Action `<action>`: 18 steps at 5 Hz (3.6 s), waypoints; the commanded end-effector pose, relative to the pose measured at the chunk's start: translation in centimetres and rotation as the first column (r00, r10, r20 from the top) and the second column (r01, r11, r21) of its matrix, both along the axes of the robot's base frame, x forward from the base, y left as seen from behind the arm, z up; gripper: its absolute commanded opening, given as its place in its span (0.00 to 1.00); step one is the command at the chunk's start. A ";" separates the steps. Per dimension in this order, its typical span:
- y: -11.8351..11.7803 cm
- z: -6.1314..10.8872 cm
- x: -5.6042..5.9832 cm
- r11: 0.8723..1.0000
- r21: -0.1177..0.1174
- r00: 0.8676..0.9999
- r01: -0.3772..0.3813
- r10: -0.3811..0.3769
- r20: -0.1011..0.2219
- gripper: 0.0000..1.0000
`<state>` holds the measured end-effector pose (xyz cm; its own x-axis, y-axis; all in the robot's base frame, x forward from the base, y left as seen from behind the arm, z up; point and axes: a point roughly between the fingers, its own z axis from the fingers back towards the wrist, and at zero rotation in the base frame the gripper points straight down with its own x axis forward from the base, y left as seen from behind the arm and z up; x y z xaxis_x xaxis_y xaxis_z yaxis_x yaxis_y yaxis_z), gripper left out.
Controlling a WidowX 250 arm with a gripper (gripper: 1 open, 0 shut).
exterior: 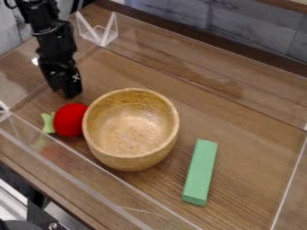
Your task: Move the red fruit to the left
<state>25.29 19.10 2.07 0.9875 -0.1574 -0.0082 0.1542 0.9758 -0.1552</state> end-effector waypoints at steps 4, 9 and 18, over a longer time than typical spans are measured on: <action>-2.3 6.9 4.7 0.976 0.096 0.971 -0.198 0.181 0.157 1.00; -14.8 9.9 7.8 0.994 0.076 0.964 -0.083 0.060 0.261 1.00; -15.4 10.6 7.3 0.978 0.148 0.945 -0.150 0.097 0.313 1.00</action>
<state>31.74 3.57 10.15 0.9789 -0.0500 0.1980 0.0457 0.9986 0.0263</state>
